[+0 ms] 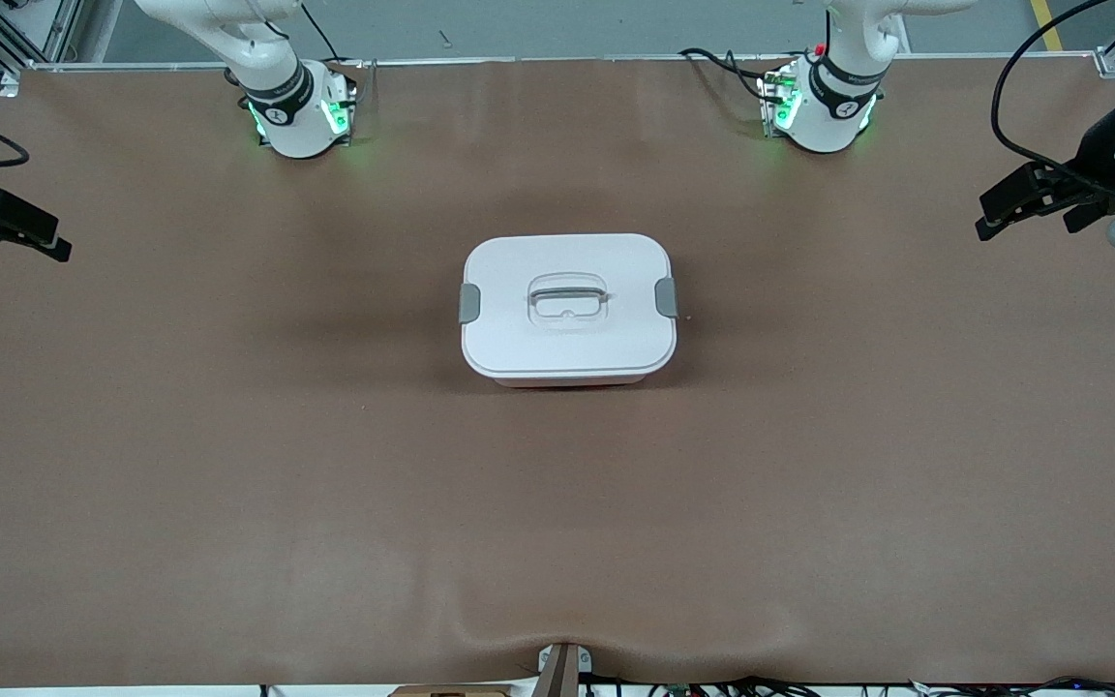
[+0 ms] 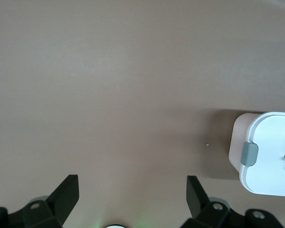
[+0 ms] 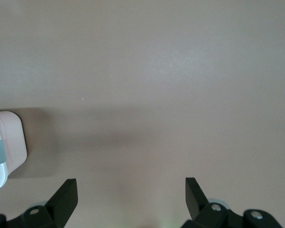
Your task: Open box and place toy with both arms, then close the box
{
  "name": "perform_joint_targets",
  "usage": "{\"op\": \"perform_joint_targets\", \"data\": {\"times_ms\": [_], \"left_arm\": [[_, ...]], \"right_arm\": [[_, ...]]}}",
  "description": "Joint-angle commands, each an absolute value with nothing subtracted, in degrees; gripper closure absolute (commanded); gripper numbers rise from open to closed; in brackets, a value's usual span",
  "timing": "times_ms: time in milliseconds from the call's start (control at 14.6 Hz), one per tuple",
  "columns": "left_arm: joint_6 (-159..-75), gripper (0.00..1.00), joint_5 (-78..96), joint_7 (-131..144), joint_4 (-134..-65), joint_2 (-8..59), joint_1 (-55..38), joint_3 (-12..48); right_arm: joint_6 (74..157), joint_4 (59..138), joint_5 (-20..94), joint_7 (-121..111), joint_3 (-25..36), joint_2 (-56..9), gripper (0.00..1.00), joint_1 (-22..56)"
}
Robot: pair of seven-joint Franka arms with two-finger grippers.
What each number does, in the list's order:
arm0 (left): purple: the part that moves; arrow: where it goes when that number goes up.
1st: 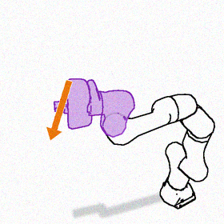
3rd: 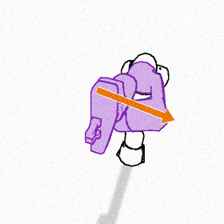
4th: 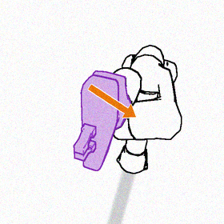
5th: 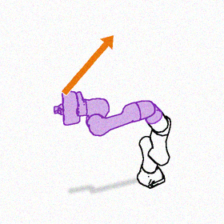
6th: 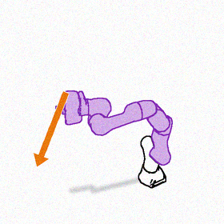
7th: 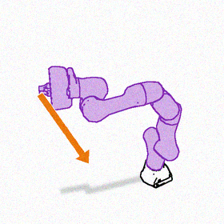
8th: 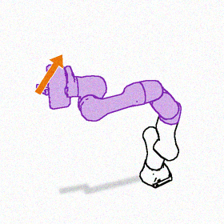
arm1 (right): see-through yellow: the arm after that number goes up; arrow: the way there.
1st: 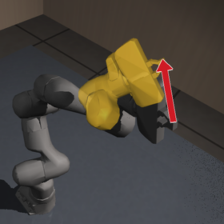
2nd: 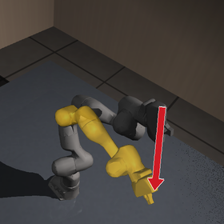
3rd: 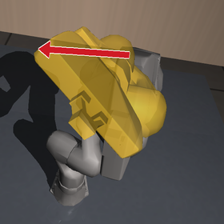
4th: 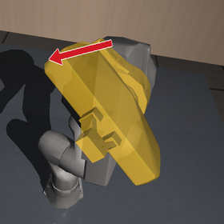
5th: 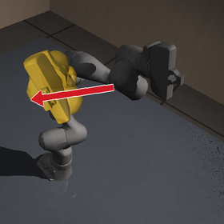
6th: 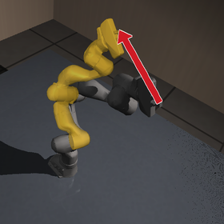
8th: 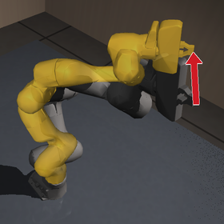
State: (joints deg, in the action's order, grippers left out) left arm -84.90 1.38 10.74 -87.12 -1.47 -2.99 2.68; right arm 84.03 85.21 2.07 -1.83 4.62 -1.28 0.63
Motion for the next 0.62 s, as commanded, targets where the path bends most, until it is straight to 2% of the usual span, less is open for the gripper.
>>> {"op": "perform_joint_targets", "data": {"times_ms": [0, 549], "left_arm": [[-85.17, 0.00, 0.26, 9.76, -86.48, -1.23, -2.90, 2.46], [-85.08, 0.00, -0.44, 9.58, -86.31, -1.32, -2.81, 2.55]], "right_arm": [[83.32, 84.55, 1.41, -1.41, 3.96, -1.05, 0.00, -0.18], [83.23, 84.46, 1.41, -1.49, 4.04, -1.05, 0.00, -0.18]]}}
